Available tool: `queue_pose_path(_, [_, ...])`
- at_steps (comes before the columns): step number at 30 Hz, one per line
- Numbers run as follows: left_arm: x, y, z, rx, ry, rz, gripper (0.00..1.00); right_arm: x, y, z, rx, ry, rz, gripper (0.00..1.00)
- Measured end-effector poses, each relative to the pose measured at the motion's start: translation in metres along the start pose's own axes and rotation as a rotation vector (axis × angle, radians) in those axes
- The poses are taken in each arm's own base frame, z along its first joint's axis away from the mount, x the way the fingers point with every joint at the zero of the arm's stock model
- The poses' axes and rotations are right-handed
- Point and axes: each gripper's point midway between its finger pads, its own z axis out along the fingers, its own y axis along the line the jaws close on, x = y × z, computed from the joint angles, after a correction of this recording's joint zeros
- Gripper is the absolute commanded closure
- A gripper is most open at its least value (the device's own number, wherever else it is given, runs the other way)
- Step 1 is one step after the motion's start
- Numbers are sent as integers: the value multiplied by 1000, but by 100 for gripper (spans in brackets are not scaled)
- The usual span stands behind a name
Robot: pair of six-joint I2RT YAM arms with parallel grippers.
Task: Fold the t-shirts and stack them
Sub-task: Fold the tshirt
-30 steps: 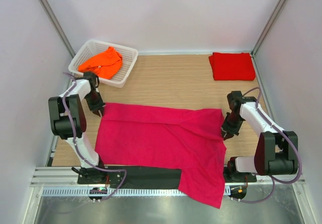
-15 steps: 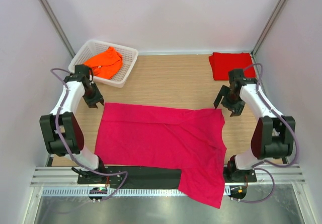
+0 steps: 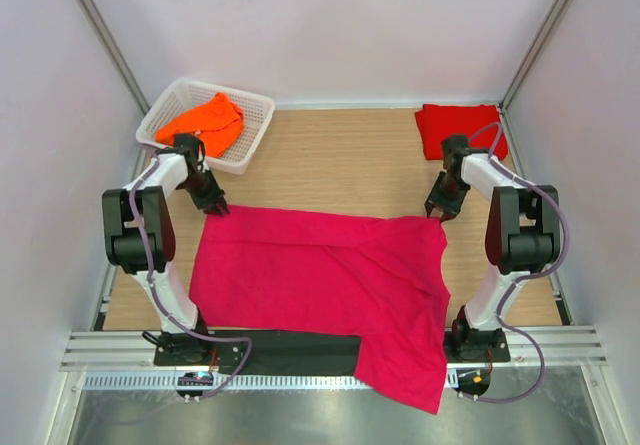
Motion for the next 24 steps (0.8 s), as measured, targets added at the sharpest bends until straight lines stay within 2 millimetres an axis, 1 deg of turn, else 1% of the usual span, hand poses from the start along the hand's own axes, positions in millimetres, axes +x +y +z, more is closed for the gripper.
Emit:
queue_pose_path(2, [1, 0, 3, 2, 10, 0, 80, -1, 1, 3, 0, 2, 1, 67])
queue_pose_path(3, [1, 0, 3, 5, 9, 1, 80, -2, 2, 5, 1, 3, 2, 78])
queue_pose_path(6, [-2, -2, 5, 12, 2, 9, 82, -9, 7, 11, -1, 4, 7, 97])
queue_pose_path(7, [-2, -1, 6, 12, 2, 10, 83, -13, 10, 15, -5, 1, 9, 99])
queue_pose_path(9, [-3, -1, 7, 9, 1, 10, 83, -20, 15, 19, -10, -1, 13, 99])
queue_pose_path(11, [-4, 1, 9, 3, -3, 8, 83, -33, 23, 20, -24, -23, 14, 99])
queue_pose_path(13, [-6, 1, 9, -2, -9, 7, 83, -50, 33, 21, -45, -58, 15, 99])
queue_pose_path(16, [-13, -2, 6, -1, -32, 2, 84, -85, 53, 24, -79, -116, 16, 99])
queue_pose_path(17, [-18, -5, 4, 4, -44, 0, 83, -101, 62, 24, -96, -145, 13, 99])
queue_pose_path(18, [-21, -6, 3, 8, -54, 1, 84, -111, 68, 24, -108, -166, 12, 96])
queue_pose_path(19, [-24, -8, 1, 14, -64, 1, 83, -121, 74, 24, -114, -178, 9, 88])
queue_pose_path(20, [-27, -10, 0, 17, -71, 1, 83, -131, 79, 23, -119, -192, 7, 78])
queue_pose_path(21, [-28, -11, -1, 20, -76, 1, 83, -142, 84, 23, -115, -202, 2, 62])
queue_pose_path(22, [-29, -11, -1, 21, -79, 0, 84, -150, 87, 22, -112, -213, -1, 56])
queue_pose_path(23, [-29, -12, -1, 21, -79, -1, 83, -156, 87, 21, -94, -216, -11, 46])
queue_pose_path(24, [-29, -11, -1, 21, -78, -2, 83, -161, 86, 20, -82, -223, -17, 41])
